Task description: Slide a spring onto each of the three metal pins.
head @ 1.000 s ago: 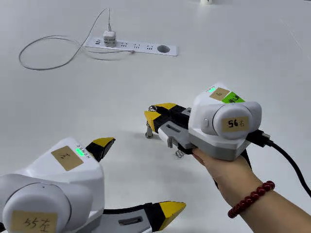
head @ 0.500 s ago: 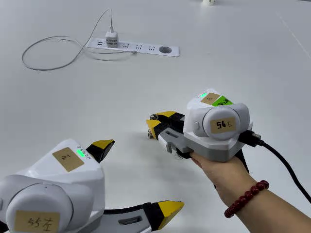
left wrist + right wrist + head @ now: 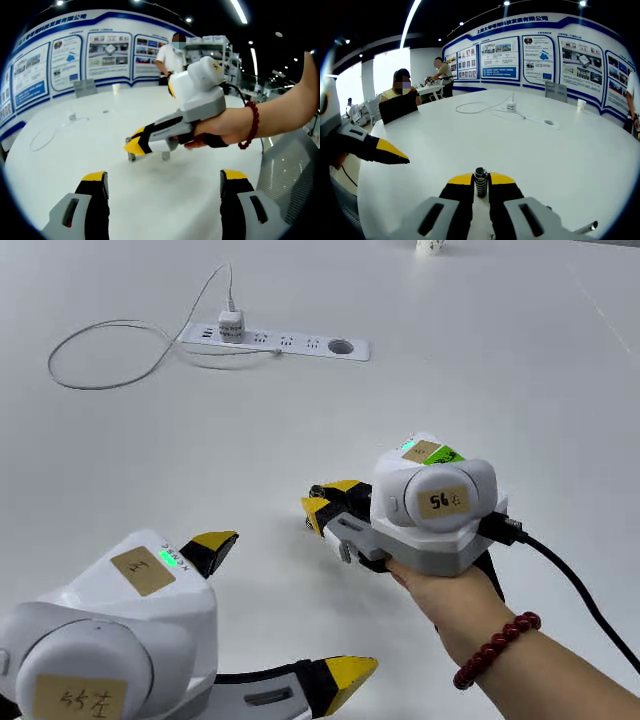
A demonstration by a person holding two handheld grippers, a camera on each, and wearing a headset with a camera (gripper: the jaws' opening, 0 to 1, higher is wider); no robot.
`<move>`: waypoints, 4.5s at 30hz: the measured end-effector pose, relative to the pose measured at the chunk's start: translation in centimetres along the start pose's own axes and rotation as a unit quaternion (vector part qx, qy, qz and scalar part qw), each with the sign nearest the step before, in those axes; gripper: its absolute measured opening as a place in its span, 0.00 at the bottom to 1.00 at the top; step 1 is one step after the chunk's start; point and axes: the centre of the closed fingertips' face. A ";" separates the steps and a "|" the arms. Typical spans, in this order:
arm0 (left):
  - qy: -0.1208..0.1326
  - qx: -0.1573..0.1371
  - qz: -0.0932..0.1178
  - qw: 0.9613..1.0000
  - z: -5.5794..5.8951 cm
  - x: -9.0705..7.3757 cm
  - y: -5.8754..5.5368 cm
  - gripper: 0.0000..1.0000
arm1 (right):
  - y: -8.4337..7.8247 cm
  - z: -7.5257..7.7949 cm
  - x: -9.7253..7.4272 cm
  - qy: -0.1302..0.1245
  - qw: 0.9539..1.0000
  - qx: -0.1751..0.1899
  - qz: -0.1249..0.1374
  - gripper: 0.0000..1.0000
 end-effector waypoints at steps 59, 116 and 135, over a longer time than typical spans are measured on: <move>0.001 0.044 -0.013 0.999 0.2 1.9 1.9 0.54 | -3.2 4.5 -12.9 -0.013 0.999 0.039 0.006 0.42; -0.039 0.085 -0.089 0.992 0.6 11.7 1.2 0.17 | -8.1 5.4 -14.1 -0.002 0.994 0.106 0.004 0.48; -0.036 0.084 -0.088 0.992 0.8 10.6 0.7 0.10 | -7.6 6.1 -14.4 -0.002 0.985 0.169 0.022 0.45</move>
Point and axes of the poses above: the centre of the closed fingertips' face, and the gripper's own axes: x roughly forward along the fingers, z roughly to its right, y roughly out of its top, and after that the axes turned 13 degrees about -z, right-handed
